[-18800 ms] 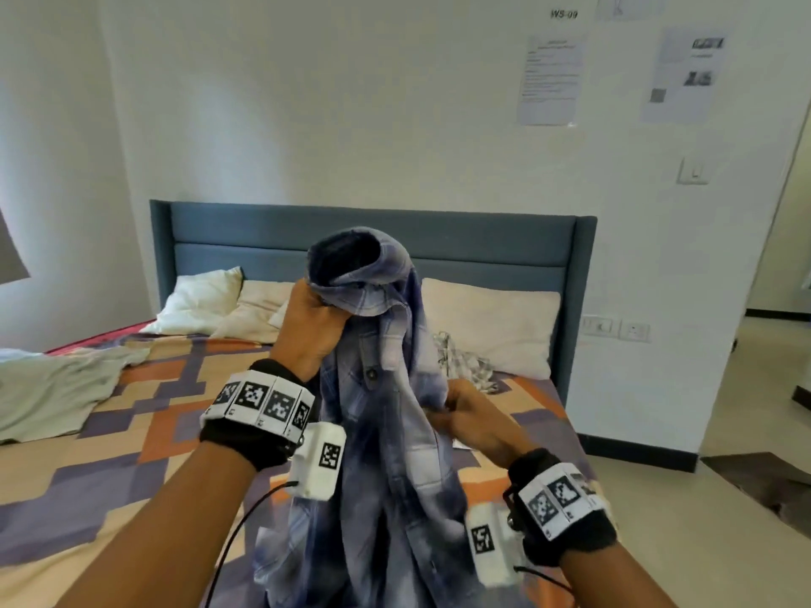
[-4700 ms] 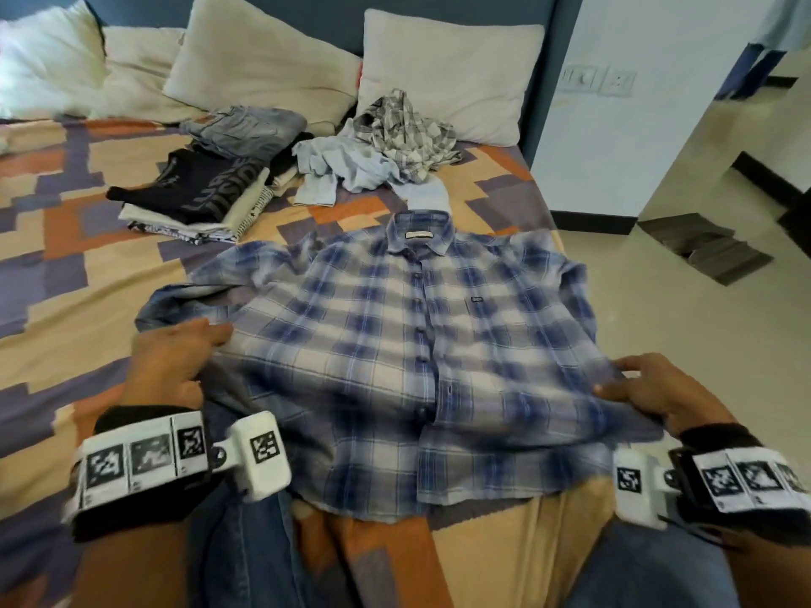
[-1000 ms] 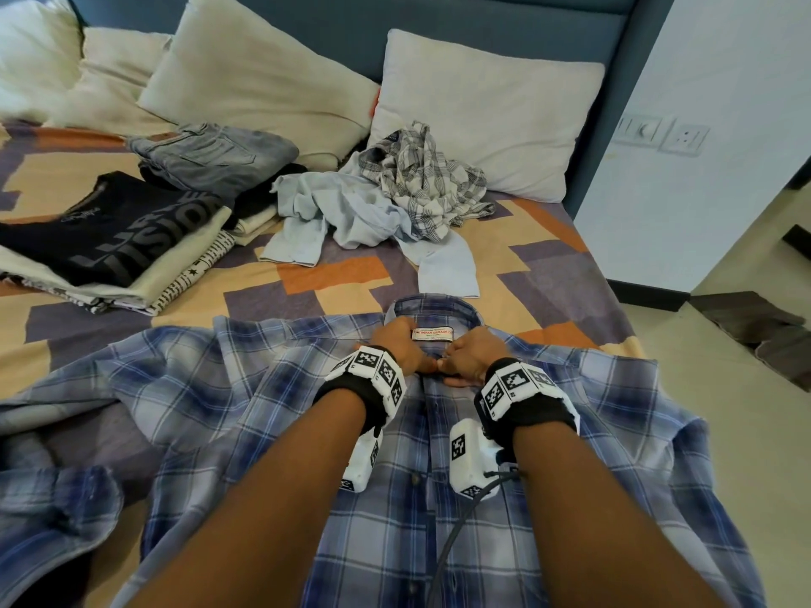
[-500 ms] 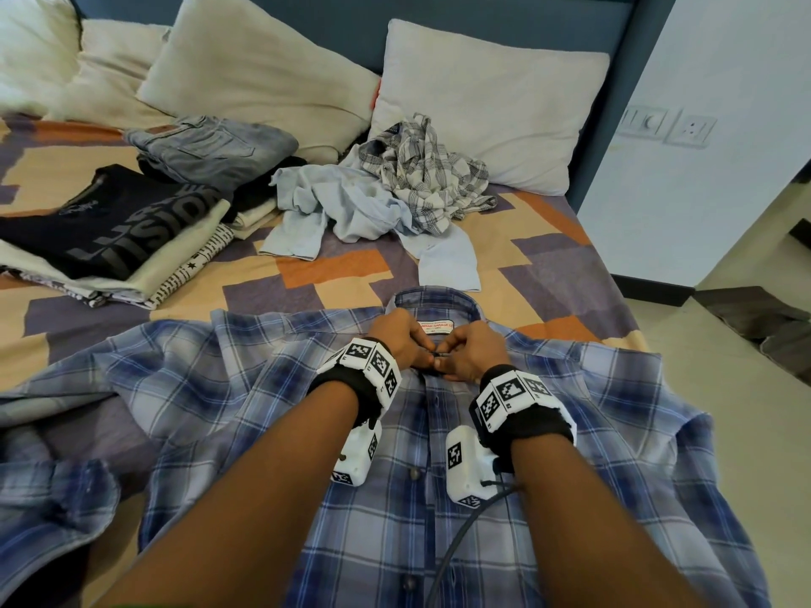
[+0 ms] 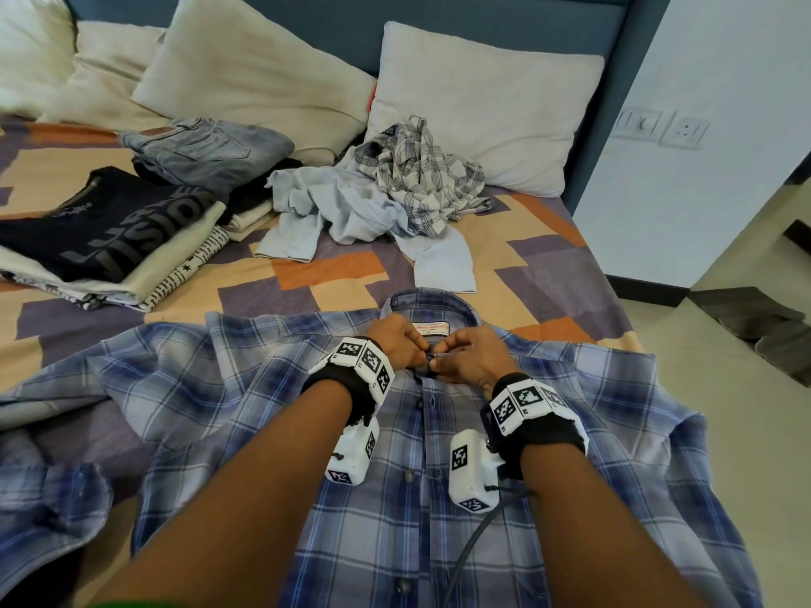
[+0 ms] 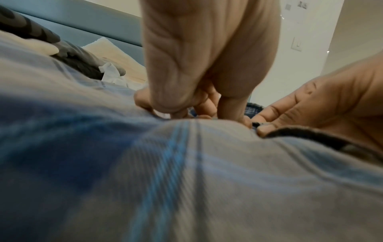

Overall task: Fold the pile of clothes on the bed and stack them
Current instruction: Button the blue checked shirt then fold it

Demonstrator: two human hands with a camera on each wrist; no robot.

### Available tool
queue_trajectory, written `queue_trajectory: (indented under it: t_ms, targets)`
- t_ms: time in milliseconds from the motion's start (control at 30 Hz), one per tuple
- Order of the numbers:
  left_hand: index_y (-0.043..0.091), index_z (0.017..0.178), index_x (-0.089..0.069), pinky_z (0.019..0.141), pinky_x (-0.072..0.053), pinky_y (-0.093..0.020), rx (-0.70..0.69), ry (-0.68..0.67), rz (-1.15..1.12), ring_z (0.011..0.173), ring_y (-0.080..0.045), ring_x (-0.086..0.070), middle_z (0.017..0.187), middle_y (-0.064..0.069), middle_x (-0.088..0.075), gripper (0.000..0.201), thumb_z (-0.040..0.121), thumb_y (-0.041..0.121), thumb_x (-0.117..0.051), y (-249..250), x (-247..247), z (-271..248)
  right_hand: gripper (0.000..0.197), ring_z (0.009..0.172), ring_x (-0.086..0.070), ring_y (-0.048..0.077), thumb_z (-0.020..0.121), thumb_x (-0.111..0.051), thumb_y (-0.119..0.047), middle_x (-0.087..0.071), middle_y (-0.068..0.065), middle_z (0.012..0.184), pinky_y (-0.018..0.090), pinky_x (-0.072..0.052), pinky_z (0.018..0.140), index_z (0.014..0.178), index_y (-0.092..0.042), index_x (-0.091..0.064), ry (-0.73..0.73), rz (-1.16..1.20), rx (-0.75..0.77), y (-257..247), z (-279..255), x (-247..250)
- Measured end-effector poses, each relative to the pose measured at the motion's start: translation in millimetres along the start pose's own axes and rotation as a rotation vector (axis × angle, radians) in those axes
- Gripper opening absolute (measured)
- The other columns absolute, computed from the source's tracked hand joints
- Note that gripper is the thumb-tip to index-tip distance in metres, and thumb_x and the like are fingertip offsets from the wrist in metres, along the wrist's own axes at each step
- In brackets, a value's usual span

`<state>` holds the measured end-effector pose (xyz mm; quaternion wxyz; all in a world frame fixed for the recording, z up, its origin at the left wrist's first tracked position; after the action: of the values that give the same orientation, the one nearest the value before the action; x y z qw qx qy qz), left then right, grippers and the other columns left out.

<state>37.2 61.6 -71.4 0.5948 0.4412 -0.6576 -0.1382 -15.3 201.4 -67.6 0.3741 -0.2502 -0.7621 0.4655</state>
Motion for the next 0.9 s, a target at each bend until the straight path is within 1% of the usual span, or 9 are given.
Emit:
queue_trajectory:
  t_ms: [100, 233, 300, 367, 433, 533, 633, 733, 900]
  targets:
    - [0.007, 0.1, -0.074, 0.088, -0.049, -0.029, 0.0, -0.017, -0.01, 0.099, -0.023, -0.062, 0.104, -0.012, -0.071, 0.016, 0.089, 0.007, -0.063, 0.0, 1.7, 2.3, 0.022, 0.071, -0.066, 0.03, 0.076, -0.072, 0.016, -0.063, 0.016, 0.073, 0.035, -0.061, 0.068, 0.073, -0.003, -0.061, 0.002, 0.023, 0.02, 0.4, -0.7, 1.5]
    - [0.001, 0.105, -0.072, 0.068, -0.047, -0.026, 0.026, -0.079, -0.069, 0.075, -0.016, -0.057, 0.08, -0.006, -0.064, 0.019, 0.088, 0.003, -0.064, 5.3, 13.7, 4.7, 0.022, 0.069, -0.066, 0.025, 0.077, -0.069, 0.018, -0.064, 0.016, 0.075, 0.029, -0.061, 0.066, 0.075, -0.003, -0.063, -0.055, 0.049, 0.072, 3.4, -9.2, 5.9]
    - [-0.002, 0.106, -0.072, 0.073, -0.05, -0.034, 0.048, -0.085, -0.068, 0.077, -0.019, -0.057, 0.082, -0.01, -0.067, 0.023, 0.085, 0.007, -0.068, 6.4, 17.3, 8.0, 0.024, 0.065, -0.067, 0.021, 0.077, -0.07, 0.016, -0.065, 0.012, 0.073, 0.027, -0.06, 0.063, 0.073, -0.006, -0.064, -0.047, -0.019, 0.116, 1.2, -9.9, 5.1]
    - [-0.007, 0.103, -0.07, 0.073, -0.048, -0.037, 0.078, -0.074, -0.07, 0.081, -0.021, -0.054, 0.087, -0.015, -0.065, 0.026, 0.083, 0.01, -0.071, 4.9, 16.7, 10.4, 0.028, 0.065, -0.067, 0.021, 0.075, -0.075, 0.01, -0.066, 0.006, 0.068, 0.035, -0.06, 0.066, 0.067, -0.014, -0.064, -0.005, -0.149, 0.168, -3.3, -5.7, 0.5]
    - [-0.004, 0.096, -0.066, 0.063, -0.042, -0.03, 0.081, -0.074, -0.088, 0.076, -0.02, -0.049, 0.078, -0.012, -0.056, 0.017, 0.085, 0.01, -0.07, 4.1, 14.3, 12.0, 0.031, 0.068, -0.068, 0.025, 0.071, -0.079, 0.007, -0.066, 0.004, 0.066, 0.041, -0.061, 0.07, 0.063, -0.019, -0.064, 0.03, -0.239, 0.203, -7.6, -2.6, -4.8]
    - [0.002, 0.099, -0.06, 0.055, -0.035, -0.018, 0.051, -0.064, -0.022, 0.079, -0.018, -0.047, 0.074, -0.005, -0.051, 0.014, 0.09, 0.012, -0.065, 4.0, 12.1, 11.1, 0.03, 0.067, -0.068, 0.024, 0.072, -0.079, 0.01, -0.067, 0.008, 0.068, 0.039, -0.061, 0.062, 0.064, -0.015, -0.063, 0.074, -0.23, 0.193, -9.8, -2.0, -8.6]
    - [0.007, 0.088, -0.057, 0.062, -0.039, -0.019, 0.014, -0.08, 0.04, 0.079, -0.023, -0.052, 0.086, -0.015, -0.061, 0.012, 0.093, 0.016, -0.062, 1.6, 11.3, 11.3, 0.029, 0.072, -0.07, 0.031, 0.073, -0.078, 0.011, -0.068, 0.018, 0.076, 0.044, -0.062, 0.064, 0.066, -0.012, -0.061, 0.092, -0.262, 0.185, -13.8, -1.2, -10.9]
    - [0.01, 0.097, -0.066, 0.081, -0.048, -0.031, 0.042, -0.053, 0.09, 0.087, -0.024, -0.058, 0.109, -0.018, -0.068, 0.019, 0.089, 0.027, -0.065, -5.1, 8.9, 15.6, 0.018, 0.071, -0.069, 0.031, 0.076, -0.076, 0.011, -0.066, 0.021, 0.078, 0.042, -0.062, 0.065, 0.073, -0.002, -0.064, 0.043, -0.31, 0.156, -17.3, -2.2, -10.3]
    - [0.002, 0.104, -0.069, 0.09, -0.051, -0.036, 0.08, -0.039, 0.093, 0.105, -0.031, -0.064, 0.112, -0.016, -0.069, 0.029, 0.088, 0.026, -0.064, -6.7, 8.0, 18.4, 0.012, 0.061, -0.063, 0.021, 0.074, -0.076, 0.012, -0.068, 0.022, 0.085, 0.022, -0.057, 0.05, 0.081, 0.006, -0.069, -0.009, -0.325, 0.122, -26.2, -6.3, -4.4]
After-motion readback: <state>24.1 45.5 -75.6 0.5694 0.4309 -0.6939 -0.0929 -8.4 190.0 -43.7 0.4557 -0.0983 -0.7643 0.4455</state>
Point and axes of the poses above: each hand's wrist, its own z-axis towards the middle knuckle, its own x-axis out of the back of the hand, y = z × x, the point moved 1 cm from there along z, towards the middle knuckle
